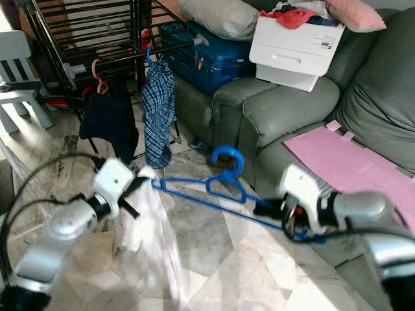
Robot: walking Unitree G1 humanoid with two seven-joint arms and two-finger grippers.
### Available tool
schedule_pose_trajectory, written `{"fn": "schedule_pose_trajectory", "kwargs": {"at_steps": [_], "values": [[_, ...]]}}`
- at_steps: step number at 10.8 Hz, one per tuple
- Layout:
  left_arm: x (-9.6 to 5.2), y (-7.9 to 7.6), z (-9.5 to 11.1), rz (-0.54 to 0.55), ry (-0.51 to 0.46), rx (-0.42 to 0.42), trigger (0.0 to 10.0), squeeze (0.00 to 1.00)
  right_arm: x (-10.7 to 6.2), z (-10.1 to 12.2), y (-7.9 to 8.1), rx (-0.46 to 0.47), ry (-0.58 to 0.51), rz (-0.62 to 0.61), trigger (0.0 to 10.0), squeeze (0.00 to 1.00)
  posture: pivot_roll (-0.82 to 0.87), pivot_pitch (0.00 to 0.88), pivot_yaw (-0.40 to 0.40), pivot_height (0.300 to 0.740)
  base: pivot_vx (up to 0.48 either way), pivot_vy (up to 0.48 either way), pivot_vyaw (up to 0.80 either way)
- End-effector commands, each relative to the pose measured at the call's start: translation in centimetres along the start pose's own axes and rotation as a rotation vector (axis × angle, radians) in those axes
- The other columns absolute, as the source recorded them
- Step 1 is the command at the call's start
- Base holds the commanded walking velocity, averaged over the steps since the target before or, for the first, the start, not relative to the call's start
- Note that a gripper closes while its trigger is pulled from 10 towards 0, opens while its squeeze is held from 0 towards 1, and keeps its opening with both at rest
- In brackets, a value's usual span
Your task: Hang hanger
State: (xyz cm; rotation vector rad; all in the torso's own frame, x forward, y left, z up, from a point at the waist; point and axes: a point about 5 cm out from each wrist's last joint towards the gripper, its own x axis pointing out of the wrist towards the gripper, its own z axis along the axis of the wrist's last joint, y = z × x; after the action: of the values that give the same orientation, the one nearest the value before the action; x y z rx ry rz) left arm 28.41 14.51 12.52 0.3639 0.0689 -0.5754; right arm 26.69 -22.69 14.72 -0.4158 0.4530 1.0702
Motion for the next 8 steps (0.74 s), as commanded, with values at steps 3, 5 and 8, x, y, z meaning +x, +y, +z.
{"fn": "schedule_pose_trajectory", "kwargs": {"at_steps": [3,5,8], "values": [[0.8,0.4,-0.9,0.066,-0.037,-0.063,10.0,0.00,2.5,-1.0,0.3,-0.062,-0.009,-0.040,10.0,0.00,-0.09,0.000,0.017,0.740,0.000,0.000,0.00],[2.6,0.9,-0.2,0.053,-0.072,-0.052,10.0,0.00,3.5,-1.1,-0.1,-0.096,-0.015,-0.058,10.0,0.00,-0.09,0.000,0.028,0.740,0.000,0.000,0.00],[3.1,1.7,0.5,0.020,-0.092,-0.017,10.0,0.00,2.4,-1.3,-1.2,-0.123,0.008,-0.080,10.0,0.00,-0.10,0.000,0.038,0.740,0.000,0.000,0.00]]}}
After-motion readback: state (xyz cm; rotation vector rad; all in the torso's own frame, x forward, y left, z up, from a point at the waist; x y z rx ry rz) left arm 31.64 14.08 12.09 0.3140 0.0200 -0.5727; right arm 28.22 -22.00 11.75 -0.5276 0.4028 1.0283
